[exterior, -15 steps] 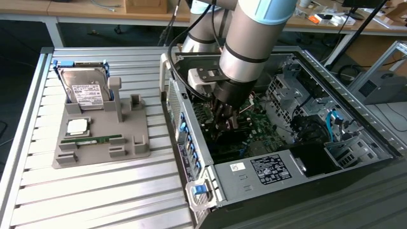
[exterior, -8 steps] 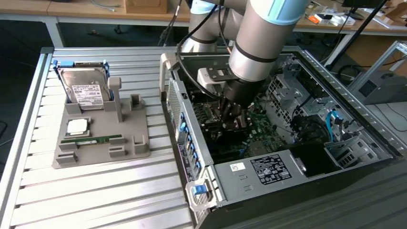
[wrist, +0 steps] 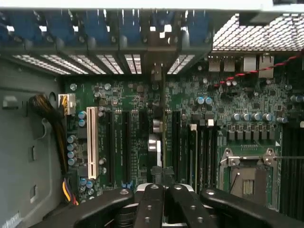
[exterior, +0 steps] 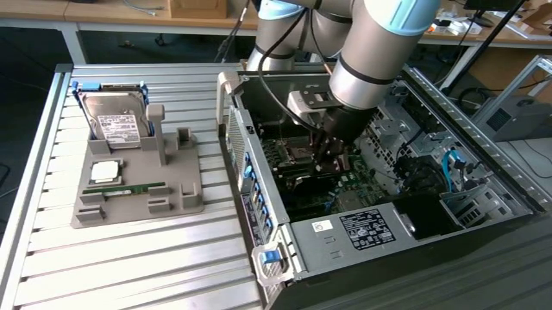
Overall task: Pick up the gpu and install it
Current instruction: 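Press down on the gpu until it lock into place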
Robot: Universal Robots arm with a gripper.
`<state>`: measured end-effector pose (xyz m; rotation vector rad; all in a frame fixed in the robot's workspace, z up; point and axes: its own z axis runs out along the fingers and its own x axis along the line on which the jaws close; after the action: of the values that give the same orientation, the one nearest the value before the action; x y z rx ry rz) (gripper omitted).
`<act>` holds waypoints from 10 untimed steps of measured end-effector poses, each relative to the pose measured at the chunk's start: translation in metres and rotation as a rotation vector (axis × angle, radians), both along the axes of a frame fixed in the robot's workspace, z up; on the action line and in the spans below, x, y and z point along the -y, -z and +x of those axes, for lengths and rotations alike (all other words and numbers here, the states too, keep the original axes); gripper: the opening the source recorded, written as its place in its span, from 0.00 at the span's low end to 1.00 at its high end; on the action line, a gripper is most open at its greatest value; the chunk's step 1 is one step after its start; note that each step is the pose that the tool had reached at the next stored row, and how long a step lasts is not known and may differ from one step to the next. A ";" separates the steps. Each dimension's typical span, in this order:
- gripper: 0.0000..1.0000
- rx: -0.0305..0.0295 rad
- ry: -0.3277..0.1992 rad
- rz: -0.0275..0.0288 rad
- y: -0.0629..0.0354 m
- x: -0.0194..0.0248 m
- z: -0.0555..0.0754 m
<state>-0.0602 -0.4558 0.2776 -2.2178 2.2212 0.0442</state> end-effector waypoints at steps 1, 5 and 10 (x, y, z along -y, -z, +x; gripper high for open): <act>0.10 -0.0004 0.000 0.0004 0.0000 0.0000 0.002; 0.10 -0.0017 0.000 0.0013 0.0000 0.0001 0.010; 0.10 -0.0022 0.000 0.0025 0.0000 0.0002 0.013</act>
<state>-0.0468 -0.4560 0.2776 -2.2176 2.2210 0.0494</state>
